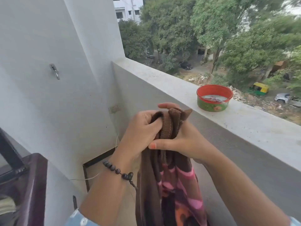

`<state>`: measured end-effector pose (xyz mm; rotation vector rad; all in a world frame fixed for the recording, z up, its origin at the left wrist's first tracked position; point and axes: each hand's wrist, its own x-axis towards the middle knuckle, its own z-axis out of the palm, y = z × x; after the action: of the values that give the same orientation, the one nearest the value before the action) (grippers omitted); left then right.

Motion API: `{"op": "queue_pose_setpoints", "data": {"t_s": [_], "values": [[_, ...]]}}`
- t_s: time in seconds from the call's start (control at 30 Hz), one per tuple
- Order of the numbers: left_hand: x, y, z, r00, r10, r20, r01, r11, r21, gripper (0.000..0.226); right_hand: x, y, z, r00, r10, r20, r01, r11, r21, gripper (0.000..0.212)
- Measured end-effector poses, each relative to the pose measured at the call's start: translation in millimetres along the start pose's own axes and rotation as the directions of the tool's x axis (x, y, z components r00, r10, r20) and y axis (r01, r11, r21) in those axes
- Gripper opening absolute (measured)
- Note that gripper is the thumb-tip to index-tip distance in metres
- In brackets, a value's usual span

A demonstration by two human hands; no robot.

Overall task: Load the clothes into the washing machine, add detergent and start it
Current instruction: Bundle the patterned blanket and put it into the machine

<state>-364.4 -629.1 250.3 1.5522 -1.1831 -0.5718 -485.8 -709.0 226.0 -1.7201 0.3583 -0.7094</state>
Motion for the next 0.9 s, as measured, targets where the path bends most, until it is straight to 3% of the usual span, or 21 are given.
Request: {"op": "queue_pose_setpoints", "data": {"t_s": [0.17, 0.27, 0.37, 0.47, 0.63, 0.8, 0.9], "values": [[-5.8, -13.9, -3.2, 0.998, 0.042, -0.050, -0.048, 0.991, -0.124, 0.013, 2.6, 6.9, -14.5, 1.000, -0.006, 0.020, 0.005, 0.999, 0.051, 0.023], [-21.0, -31.2, 4.5, 0.999, 0.041, -0.030, -0.047, 0.975, -0.219, 0.028, 4.9, -1.0, -20.2, 0.998, -0.056, -0.010, 0.057, 0.991, 0.123, 0.020], [-39.8, -60.0, 21.8, 0.996, -0.057, -0.075, 0.047, 0.990, -0.135, 0.042, 6.6, -16.3, -24.9, 0.993, -0.116, -0.028, 0.118, 0.979, 0.164, 0.015], [-53.5, -96.5, 31.9, 0.977, -0.182, -0.108, 0.182, 0.983, -0.011, 0.031, 6.6, -25.3, -33.6, 0.986, -0.165, -0.038, 0.169, 0.969, 0.180, 0.023], [-79.6, -154.4, 34.2, 0.893, -0.438, -0.103, 0.429, 0.898, -0.100, 0.012, -3.9, -38.2, -55.0, 0.976, -0.213, -0.045, 0.218, 0.945, 0.244, 0.007], [-93.9, -172.8, 29.3, 0.841, -0.495, -0.218, 0.457, 0.866, -0.203, 0.015, -15.0, -42.4, -69.6, 0.973, -0.208, -0.098, 0.227, 0.938, 0.262, 0.007], [-78.0, -156.8, 19.0, 0.814, -0.443, -0.377, 0.384, 0.896, -0.224, 0.019, -16.8, -38.8, -75.2, 0.978, -0.173, -0.119, 0.199, 0.945, 0.261, 0.009]]}}
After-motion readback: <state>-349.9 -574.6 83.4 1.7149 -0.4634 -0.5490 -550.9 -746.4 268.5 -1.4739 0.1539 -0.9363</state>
